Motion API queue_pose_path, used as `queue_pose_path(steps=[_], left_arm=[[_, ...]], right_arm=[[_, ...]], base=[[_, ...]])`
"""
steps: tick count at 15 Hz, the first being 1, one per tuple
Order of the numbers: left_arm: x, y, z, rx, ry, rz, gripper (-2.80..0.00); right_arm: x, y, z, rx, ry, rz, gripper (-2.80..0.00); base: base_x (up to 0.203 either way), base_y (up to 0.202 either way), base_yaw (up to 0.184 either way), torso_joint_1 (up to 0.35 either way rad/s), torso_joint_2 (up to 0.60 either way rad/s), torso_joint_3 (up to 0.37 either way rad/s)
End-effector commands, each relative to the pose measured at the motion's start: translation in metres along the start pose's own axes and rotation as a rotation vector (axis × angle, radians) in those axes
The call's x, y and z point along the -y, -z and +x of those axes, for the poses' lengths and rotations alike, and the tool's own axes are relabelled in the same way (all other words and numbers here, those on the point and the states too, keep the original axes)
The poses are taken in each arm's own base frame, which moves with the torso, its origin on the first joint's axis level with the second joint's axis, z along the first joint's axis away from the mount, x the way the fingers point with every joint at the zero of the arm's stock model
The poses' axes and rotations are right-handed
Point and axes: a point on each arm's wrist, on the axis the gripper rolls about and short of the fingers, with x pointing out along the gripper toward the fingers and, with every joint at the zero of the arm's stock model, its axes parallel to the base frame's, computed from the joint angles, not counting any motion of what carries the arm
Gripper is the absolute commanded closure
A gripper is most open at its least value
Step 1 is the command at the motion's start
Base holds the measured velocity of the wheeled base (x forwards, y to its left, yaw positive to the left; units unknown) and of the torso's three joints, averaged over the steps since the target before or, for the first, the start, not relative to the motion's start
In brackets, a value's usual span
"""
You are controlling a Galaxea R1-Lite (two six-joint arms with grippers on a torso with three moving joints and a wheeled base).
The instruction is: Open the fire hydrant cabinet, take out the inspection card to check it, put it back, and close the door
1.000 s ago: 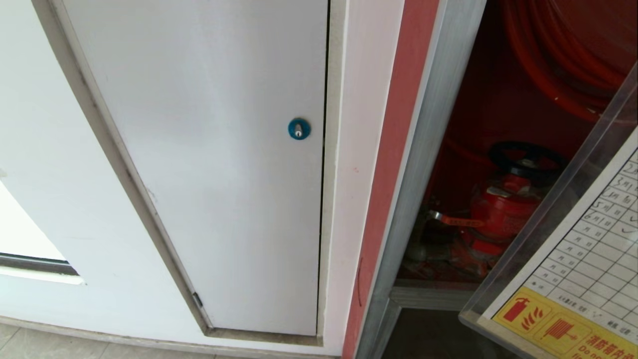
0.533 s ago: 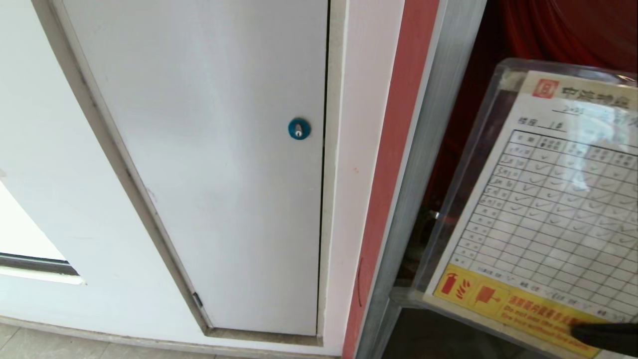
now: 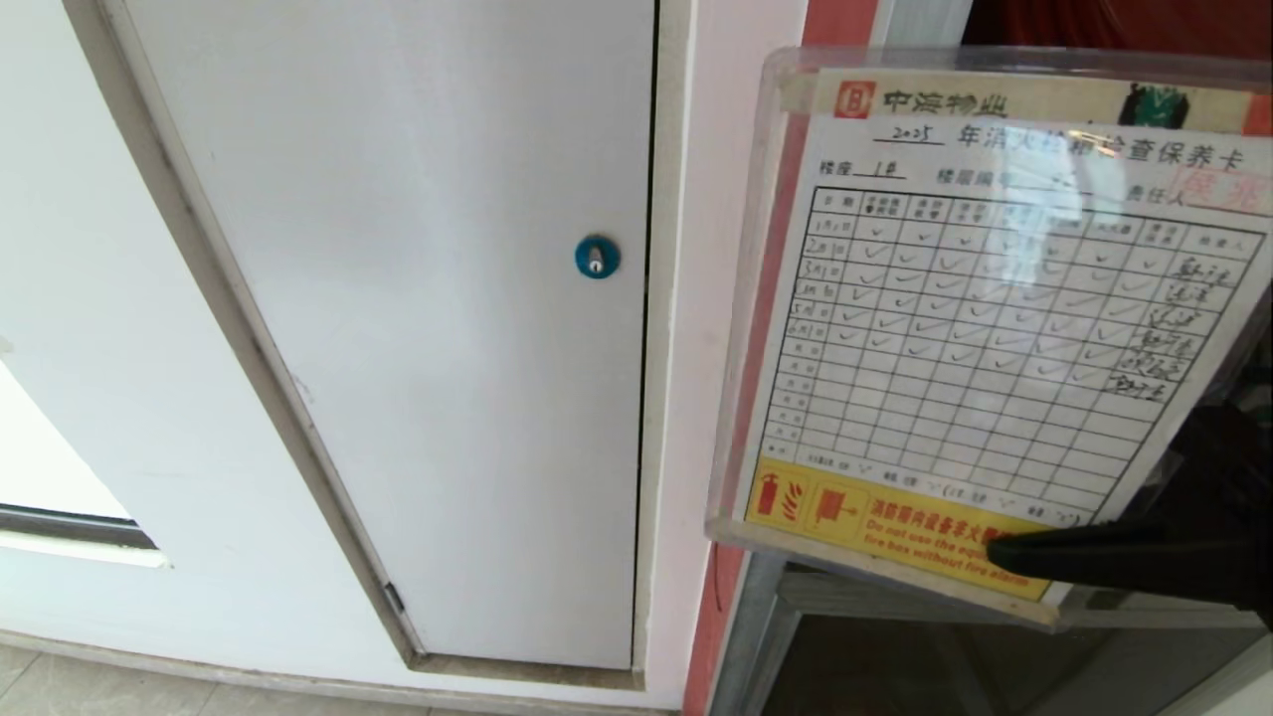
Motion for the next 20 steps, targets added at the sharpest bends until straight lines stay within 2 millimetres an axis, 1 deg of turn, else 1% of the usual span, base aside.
queue_pose_path(steps=[1, 3, 8, 11, 13, 20], left_arm=[[0.0, 0.0, 0.0, 0.0, 0.001, 0.0, 0.0], [0.0, 0.0, 0.0, 0.0, 0.001, 0.0, 0.0], [0.0, 0.0, 0.0, 0.0, 0.001, 0.0, 0.0], [0.0, 0.0, 0.0, 0.0, 0.001, 0.0, 0.0], [0.0, 0.0, 0.0, 0.0, 0.001, -0.001, 0.0], [0.0, 0.0, 0.0, -0.001, 0.001, -0.001, 0.0]], right_arm=[[0.007, -0.008, 0.012, -0.008, -0.027, -0.005, 0.0], [0.009, -0.013, 0.019, -0.013, -0.038, -0.013, 0.0], [0.003, -0.018, 0.033, -0.023, -0.108, -0.031, 0.0], [0.004, -0.015, 0.04, -0.041, -0.13, -0.022, 0.0], [0.004, -0.015, 0.042, -0.043, -0.139, -0.021, 0.0], [-0.019, -0.018, 0.054, -0.051, -0.264, -0.058, 0.0]], base=[[0.0, 0.0, 0.0, 0.0, 0.0, 0.0], [0.0, 0.0, 0.0, 0.0, 0.0, 0.0], [0.0, 0.0, 0.0, 0.0, 0.0, 0.0], [0.0, 0.0, 0.0, 0.0, 0.0, 0.0], [0.0, 0.0, 0.0, 0.0, 0.0, 0.0], [0.0, 0.0, 0.0, 0.0, 0.0, 0.0]])
